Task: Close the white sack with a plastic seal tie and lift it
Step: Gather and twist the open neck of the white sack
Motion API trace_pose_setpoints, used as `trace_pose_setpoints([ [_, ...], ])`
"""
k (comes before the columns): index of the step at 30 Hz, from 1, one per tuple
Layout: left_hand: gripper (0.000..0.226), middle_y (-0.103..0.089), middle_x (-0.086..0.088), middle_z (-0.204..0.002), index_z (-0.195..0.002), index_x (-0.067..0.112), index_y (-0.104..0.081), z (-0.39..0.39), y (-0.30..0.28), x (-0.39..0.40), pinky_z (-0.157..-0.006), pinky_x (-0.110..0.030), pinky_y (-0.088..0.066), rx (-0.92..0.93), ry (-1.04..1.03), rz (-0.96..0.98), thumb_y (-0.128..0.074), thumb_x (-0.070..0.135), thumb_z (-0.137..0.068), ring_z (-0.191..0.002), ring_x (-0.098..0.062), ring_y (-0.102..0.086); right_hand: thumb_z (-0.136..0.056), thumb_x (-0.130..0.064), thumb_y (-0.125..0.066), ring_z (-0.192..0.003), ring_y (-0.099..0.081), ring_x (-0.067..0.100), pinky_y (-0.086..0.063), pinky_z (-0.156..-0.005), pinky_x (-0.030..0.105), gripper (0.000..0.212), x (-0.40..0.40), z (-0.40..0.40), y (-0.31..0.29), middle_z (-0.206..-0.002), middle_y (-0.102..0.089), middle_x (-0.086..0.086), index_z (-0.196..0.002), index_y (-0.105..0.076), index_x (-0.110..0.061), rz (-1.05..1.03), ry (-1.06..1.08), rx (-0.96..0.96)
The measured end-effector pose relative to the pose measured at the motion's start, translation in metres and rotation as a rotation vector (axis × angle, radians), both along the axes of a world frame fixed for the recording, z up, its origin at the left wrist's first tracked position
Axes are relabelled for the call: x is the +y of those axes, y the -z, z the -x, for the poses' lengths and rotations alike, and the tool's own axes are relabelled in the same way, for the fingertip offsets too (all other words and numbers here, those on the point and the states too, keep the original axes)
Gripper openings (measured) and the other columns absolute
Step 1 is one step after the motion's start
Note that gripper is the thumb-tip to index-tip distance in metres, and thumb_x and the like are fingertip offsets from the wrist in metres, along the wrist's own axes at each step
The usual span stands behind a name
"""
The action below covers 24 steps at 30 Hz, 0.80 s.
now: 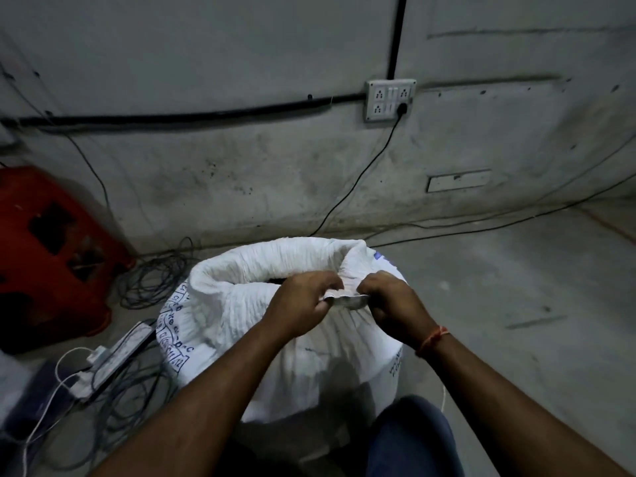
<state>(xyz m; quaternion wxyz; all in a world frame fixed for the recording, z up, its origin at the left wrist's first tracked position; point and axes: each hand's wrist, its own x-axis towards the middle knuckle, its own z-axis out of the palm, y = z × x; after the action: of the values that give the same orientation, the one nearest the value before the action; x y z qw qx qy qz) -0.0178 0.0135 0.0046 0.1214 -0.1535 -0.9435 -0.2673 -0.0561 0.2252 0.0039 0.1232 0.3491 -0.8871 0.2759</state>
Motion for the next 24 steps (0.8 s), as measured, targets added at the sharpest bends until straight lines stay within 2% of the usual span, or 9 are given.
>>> trace_pose_setpoints([
  [2, 0.034, -0.075, 0.000, -0.108, -0.109, 0.018, -0.074, -0.001, -0.009, -0.003, -0.085, -0.034, -0.054, -0.056, 0.133, 0.085, -0.057, 0.022, -0.081, -0.100, -0.021, -0.069, -0.076, -0.020, -0.039, -0.090, -0.057, 0.028, -0.052, -0.070, 0.041, 0.036, 0.001, -0.001, -0.009, -0.089, -0.069, 0.000, -0.080, -0.074, -0.021, -0.037, 0.041, 0.102],
  [5, 0.024, -0.070, -0.005, -0.103, -0.103, 0.014, -0.074, -0.003, -0.020, -0.003, -0.080, -0.036, -0.052, -0.076, 0.245, 0.144, -0.059, 0.025, -0.089, -0.095, -0.022, -0.065, -0.075, -0.021, -0.060, -0.098, -0.047, 0.023, -0.043, -0.072, 0.038, 0.013, 0.000, -0.009, -0.021, -0.103, -0.062, -0.004, -0.072, -0.071, -0.027, 0.001, 0.208, 0.252],
  [7, 0.017, -0.067, 0.001, -0.092, -0.096, 0.012, -0.072, -0.002, -0.029, -0.004, -0.075, -0.034, -0.050, -0.044, 0.241, 0.099, -0.062, 0.025, -0.093, -0.085, -0.014, -0.061, -0.074, -0.023, -0.064, -0.094, -0.047, 0.023, -0.042, -0.068, 0.035, 0.007, -0.004, -0.014, -0.031, -0.104, -0.058, -0.001, -0.073, -0.070, -0.026, 0.098, 0.267, 0.244],
  [9, 0.010, -0.067, 0.008, -0.087, -0.101, 0.015, -0.071, -0.001, -0.041, -0.007, -0.072, -0.024, -0.046, -0.074, 0.217, 0.036, -0.065, 0.021, -0.095, -0.076, 0.002, -0.056, -0.076, -0.028, -0.057, -0.083, -0.051, 0.017, -0.043, -0.060, 0.030, 0.014, -0.006, -0.014, -0.041, -0.101, -0.052, -0.002, -0.080, -0.070, -0.024, 0.247, 0.287, 0.124],
  [12, 0.029, -0.072, 0.004, -0.098, -0.125, 0.020, -0.063, 0.001, -0.059, -0.010, -0.077, -0.018, -0.046, -0.095, 0.190, 0.008, -0.066, 0.023, -0.096, -0.084, -0.001, -0.062, -0.075, -0.006, -0.060, -0.082, -0.055, 0.015, -0.047, -0.063, 0.029, 0.020, -0.007, -0.008, -0.047, -0.104, -0.049, -0.001, -0.083, -0.068, -0.021, 0.331, 0.238, 0.107],
  [15, 0.048, -0.071, 0.003, -0.104, -0.141, 0.023, -0.054, 0.006, -0.075, -0.013, -0.079, -0.010, -0.044, -0.019, 0.173, 0.002, -0.067, 0.019, -0.095, -0.089, -0.002, -0.061, -0.073, 0.006, -0.054, -0.100, -0.058, 0.019, -0.048, -0.086, 0.029, 0.021, -0.008, -0.003, -0.055, -0.112, -0.051, 0.007, -0.080, -0.067, -0.009, 0.423, 0.053, 0.025],
  [17, 0.055, -0.073, 0.000, -0.109, -0.148, 0.026, -0.047, 0.011, -0.083, -0.015, -0.084, -0.017, -0.050, 0.023, 0.187, 0.000, -0.065, 0.018, -0.096, -0.095, -0.008, -0.067, -0.075, 0.009, -0.055, -0.108, -0.058, 0.020, -0.045, -0.094, 0.027, 0.019, -0.010, -0.001, -0.061, -0.114, -0.055, 0.011, -0.079, -0.066, -0.006, 0.465, -0.029, -0.038],
  [21, 0.070, -0.072, -0.006, -0.118, -0.157, 0.028, -0.033, 0.020, -0.095, -0.015, -0.089, -0.032, -0.054, 0.045, 0.189, 0.035, -0.061, 0.010, -0.095, -0.102, -0.018, -0.068, -0.082, 0.013, -0.057, -0.104, -0.066, 0.038, -0.053, -0.086, 0.053, 0.026, -0.020, 0.000, -0.067, -0.118, -0.061, 0.020, -0.083, -0.058, -0.012, 0.802, -0.123, -0.273],
  [24, 0.083, -0.068, -0.004, -0.131, -0.160, 0.026, -0.024, 0.021, -0.099, -0.014, -0.094, -0.030, -0.053, -0.029, 0.235, 0.046, -0.067, 0.010, -0.090, -0.111, -0.018, -0.067, -0.087, 0.013, -0.062, -0.090, -0.070, 0.036, -0.055, -0.084, 0.054, 0.019, -0.026, -0.003, -0.069, -0.104, -0.067, 0.033, -0.095, -0.051, -0.001, 0.889, -0.165, -0.421],
])
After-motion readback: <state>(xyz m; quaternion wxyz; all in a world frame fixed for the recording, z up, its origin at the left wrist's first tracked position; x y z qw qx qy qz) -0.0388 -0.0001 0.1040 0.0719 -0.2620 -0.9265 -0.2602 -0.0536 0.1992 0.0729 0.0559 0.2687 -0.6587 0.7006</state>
